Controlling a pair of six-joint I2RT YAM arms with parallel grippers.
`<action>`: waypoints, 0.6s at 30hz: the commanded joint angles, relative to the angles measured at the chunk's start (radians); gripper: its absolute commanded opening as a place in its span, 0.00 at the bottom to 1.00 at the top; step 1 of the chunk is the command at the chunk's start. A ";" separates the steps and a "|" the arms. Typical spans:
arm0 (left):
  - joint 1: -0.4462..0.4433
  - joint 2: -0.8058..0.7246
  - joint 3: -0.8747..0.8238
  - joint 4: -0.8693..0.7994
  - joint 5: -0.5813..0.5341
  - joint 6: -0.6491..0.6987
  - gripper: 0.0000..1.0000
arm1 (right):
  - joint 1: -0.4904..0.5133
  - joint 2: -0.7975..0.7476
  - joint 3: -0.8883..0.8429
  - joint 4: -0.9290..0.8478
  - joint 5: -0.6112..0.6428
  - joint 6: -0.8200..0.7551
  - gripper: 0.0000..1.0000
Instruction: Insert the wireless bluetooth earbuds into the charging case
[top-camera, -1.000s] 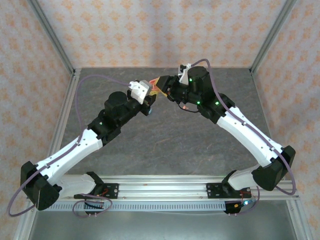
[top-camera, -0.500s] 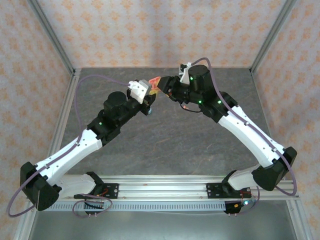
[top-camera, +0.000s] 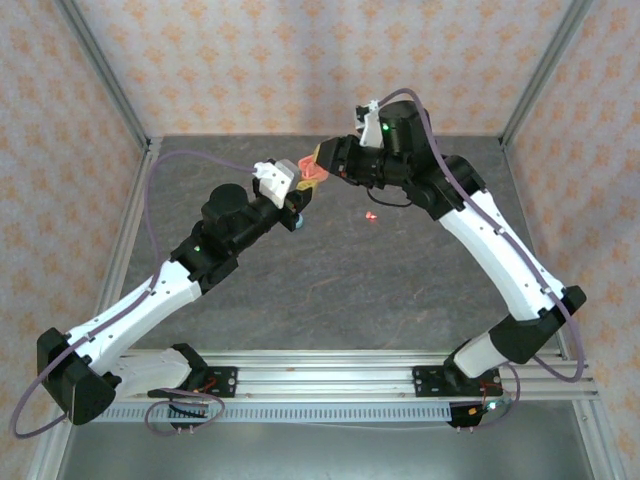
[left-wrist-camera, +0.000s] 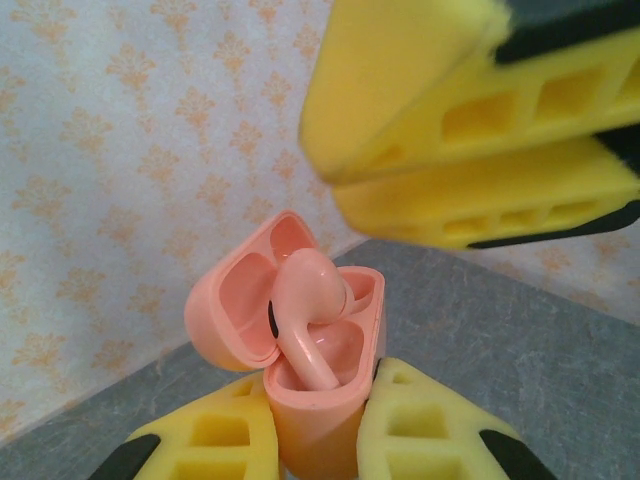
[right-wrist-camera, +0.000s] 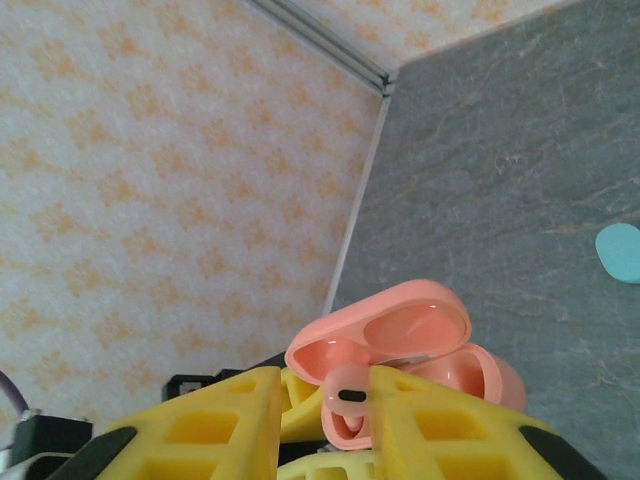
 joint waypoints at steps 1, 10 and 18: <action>-0.007 -0.022 0.014 0.005 0.036 -0.016 0.00 | -0.002 0.015 0.052 -0.089 -0.034 -0.081 0.29; -0.006 -0.020 0.019 -0.008 0.054 -0.019 0.00 | -0.003 0.030 0.074 -0.105 -0.046 -0.135 0.29; -0.006 -0.005 0.031 -0.010 0.061 -0.017 0.00 | -0.002 0.035 0.087 -0.122 -0.075 -0.181 0.29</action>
